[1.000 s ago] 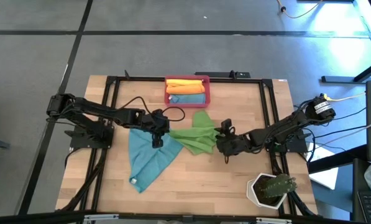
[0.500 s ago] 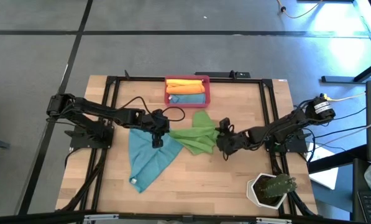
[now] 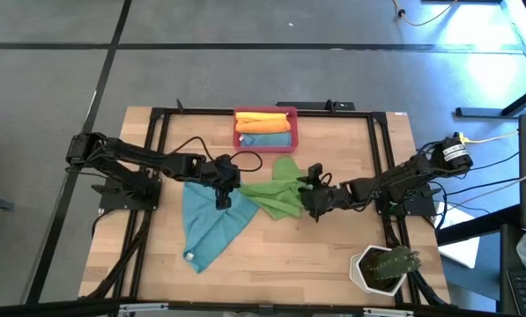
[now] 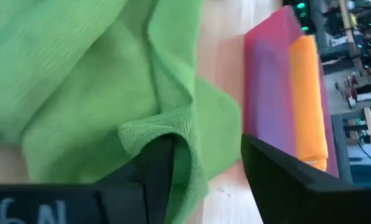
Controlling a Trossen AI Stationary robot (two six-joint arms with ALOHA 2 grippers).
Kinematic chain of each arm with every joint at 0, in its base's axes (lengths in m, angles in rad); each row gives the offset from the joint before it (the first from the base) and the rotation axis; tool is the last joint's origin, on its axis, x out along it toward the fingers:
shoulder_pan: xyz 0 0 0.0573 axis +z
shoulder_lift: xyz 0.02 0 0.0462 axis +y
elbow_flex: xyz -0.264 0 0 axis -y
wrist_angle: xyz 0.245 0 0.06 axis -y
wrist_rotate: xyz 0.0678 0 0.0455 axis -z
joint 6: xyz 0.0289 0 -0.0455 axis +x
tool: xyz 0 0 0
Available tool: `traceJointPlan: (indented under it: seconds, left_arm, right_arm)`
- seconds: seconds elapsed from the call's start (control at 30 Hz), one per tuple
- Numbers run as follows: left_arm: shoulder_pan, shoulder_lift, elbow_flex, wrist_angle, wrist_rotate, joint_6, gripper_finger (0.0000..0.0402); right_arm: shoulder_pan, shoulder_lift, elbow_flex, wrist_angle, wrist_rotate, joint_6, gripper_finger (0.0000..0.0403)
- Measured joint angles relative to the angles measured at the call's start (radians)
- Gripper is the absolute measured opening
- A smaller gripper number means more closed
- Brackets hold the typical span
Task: Roll microfiber towels into tight, uniform cylinder then place into a basket
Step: Fold the green microfiber towel
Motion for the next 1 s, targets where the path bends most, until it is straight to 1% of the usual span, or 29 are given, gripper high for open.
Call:
traceJointPlan:
  seconds: [0.13, 0.4, 0.47, 0.53, 0.63, 0.8, 0.9, 1.0]
  left_arm:
    - [0.0, 0.0, 0.0, 0.0, 0.0, 0.0, 0.0]
    - [0.0, 0.0, 0.0, -0.001, 0.0, 0.0, 0.0]
    - [0.0, 0.0, 0.0, -0.001, 0.0, 0.0, 0.0]
    - [0.0, 0.0, 0.0, -0.001, 0.0, 0.0, 0.0]
    - [0.0, 0.0, 0.0, -0.001, 0.0, 0.0, 0.0]
    - [0.0, 0.0, 0.0, -0.002, 0.0, 0.0, 0.0]
    - [0.0, 0.0, 0.0, -0.002, 0.0, 0.0, 0.0]
    - [0.0, 0.0, 0.0, -0.002, 0.0, 0.0, 0.0]
  right_arm:
    - [-0.021, 0.0, 0.0, 0.037, -0.012, 0.021, 0.0147]
    - [-0.065, -0.017, 0.0, 0.05, -0.027, 0.093, 0.003]
    - [-0.072, -0.024, 0.0, 0.051, -0.026, 0.1, 0.001]
    - [-0.079, -0.026, 0.0, 0.05, -0.027, 0.118, 0.0009]
    - [-0.095, -0.027, 0.0, 0.045, -0.038, 0.151, 0.0023]
    - [-0.113, -0.027, 0.0, 0.011, -0.206, 0.152, 0.005]
    - [-0.114, -0.027, 0.0, 0.008, -0.24, 0.147, 0.0069]
    - [-0.114, -0.027, 0.0, 0.007, -0.244, 0.121, 0.0094]
